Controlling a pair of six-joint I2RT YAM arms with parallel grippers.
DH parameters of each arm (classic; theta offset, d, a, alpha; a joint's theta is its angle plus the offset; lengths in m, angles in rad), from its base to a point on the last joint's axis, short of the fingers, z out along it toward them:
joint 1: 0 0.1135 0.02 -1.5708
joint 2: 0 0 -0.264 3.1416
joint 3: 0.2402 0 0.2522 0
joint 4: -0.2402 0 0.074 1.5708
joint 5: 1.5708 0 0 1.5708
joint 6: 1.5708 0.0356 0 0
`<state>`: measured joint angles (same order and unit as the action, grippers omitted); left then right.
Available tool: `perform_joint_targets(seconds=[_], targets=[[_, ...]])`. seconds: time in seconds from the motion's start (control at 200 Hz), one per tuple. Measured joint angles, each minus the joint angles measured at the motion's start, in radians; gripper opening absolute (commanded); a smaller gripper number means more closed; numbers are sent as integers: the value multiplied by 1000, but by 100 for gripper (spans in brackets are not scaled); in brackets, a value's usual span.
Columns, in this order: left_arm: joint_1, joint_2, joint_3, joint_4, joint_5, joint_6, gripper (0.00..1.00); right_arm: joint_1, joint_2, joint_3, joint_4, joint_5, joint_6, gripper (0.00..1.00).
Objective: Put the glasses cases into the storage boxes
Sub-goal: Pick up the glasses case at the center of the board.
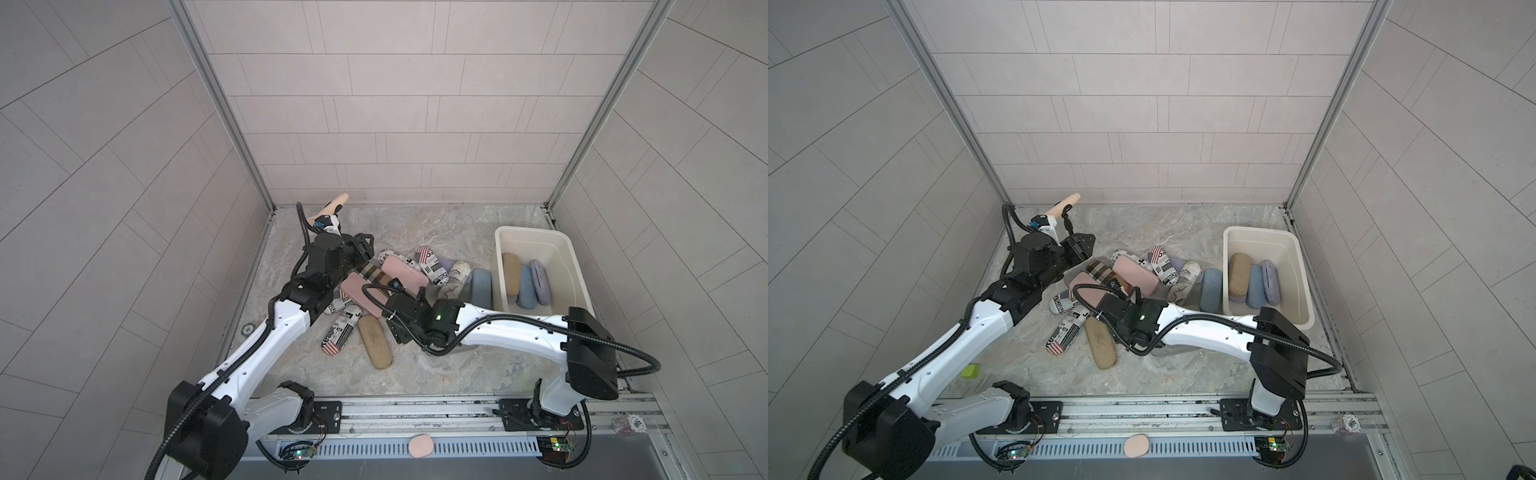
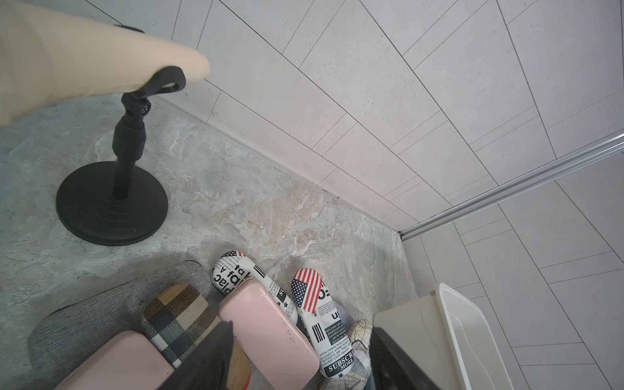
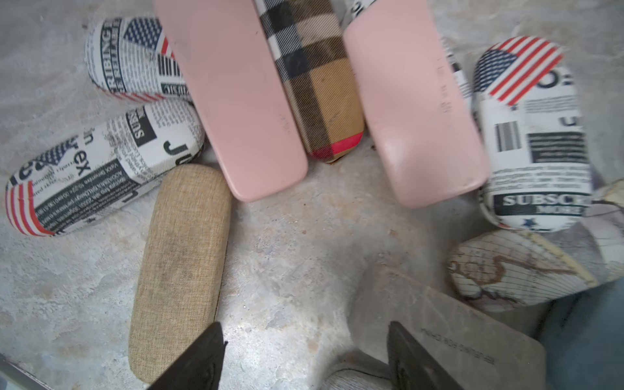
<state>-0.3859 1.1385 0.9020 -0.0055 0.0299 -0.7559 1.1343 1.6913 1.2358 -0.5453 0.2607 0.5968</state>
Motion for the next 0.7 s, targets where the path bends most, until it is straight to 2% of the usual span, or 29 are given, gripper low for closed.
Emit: perform_joint_targets(seconds=[0.38,0.7], targets=[[26,0,0,0,21,-21,70,96,196,100,69,-101,14,79],[26,13,0,1,45,-32,70,101,298,174,87,-119,17,73]])
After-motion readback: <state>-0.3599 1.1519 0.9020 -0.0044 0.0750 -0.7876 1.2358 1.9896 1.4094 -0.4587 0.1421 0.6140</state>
